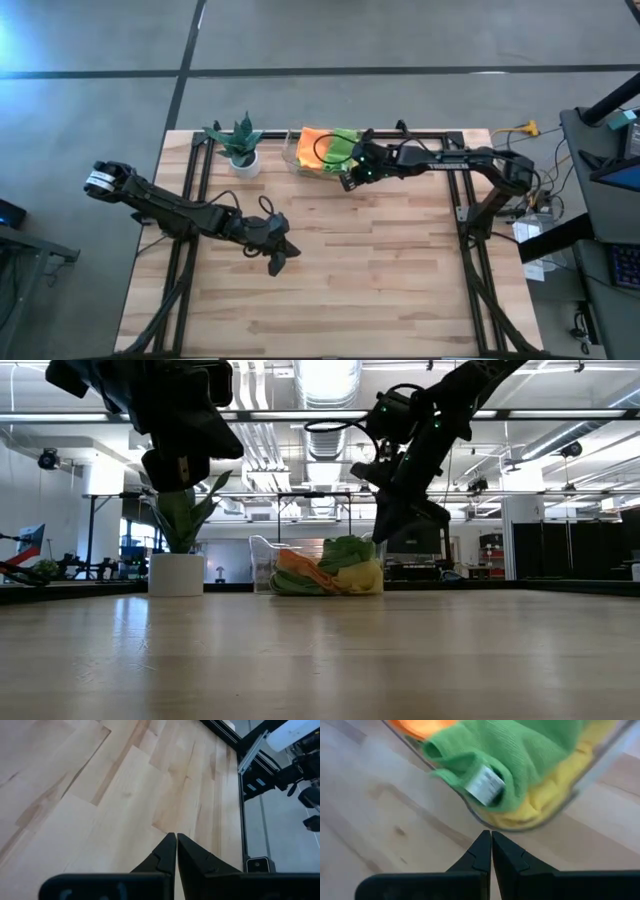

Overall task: Fold microfiber towels
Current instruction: Adjust the transparent bin, then return to Home Position

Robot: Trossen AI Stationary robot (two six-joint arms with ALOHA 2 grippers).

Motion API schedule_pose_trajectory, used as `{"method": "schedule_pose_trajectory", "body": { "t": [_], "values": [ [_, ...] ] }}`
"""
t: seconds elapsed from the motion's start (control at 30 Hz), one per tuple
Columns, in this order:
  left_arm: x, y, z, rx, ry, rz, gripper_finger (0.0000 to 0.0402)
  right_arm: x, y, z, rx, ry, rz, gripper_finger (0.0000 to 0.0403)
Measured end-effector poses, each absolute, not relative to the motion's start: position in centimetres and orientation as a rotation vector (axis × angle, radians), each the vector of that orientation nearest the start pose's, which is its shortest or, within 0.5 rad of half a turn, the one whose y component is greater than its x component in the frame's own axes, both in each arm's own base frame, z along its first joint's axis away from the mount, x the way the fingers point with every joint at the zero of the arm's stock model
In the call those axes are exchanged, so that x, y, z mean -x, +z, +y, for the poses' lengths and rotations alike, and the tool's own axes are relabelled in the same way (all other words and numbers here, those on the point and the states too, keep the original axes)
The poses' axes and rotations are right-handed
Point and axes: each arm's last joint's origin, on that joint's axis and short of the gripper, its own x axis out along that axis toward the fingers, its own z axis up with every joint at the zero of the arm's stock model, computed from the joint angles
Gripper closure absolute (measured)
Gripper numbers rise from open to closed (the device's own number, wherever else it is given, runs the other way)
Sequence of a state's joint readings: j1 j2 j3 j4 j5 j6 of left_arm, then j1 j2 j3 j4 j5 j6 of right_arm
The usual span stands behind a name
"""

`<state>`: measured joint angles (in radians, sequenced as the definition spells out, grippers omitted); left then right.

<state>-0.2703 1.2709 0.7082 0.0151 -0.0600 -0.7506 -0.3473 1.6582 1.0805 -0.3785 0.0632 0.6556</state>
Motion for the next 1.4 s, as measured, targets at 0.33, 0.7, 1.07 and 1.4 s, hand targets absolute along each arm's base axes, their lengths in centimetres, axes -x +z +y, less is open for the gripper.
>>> {"method": "schedule_pose_trajectory", "body": {
  "t": [0.33,0.7,1.07,1.4],
  "values": [
    [-25.5,22.5,-6.9,0.64,0.005,0.59,0.0402,-30.0,24.2,-9.6,-0.594,-0.686,0.726,0.0394],
    [-26.7,26.7,-6.5,0.638,-0.126,0.225,0.0402,-30.3,32.3,1.3,-0.476,0.102,-0.045,0.0394],
    [-20.2,35.3,1.2,0.471,-0.01,-0.361,0.0402,-18.5,34.9,-0.3,-0.391,0.029,-0.552,0.0394],
    [-10.3,33.4,1.3,0.502,0.191,-0.405,0.0402,-6.3,31.1,-0.6,-0.431,-0.232,-0.577,0.0394]
  ]
}}
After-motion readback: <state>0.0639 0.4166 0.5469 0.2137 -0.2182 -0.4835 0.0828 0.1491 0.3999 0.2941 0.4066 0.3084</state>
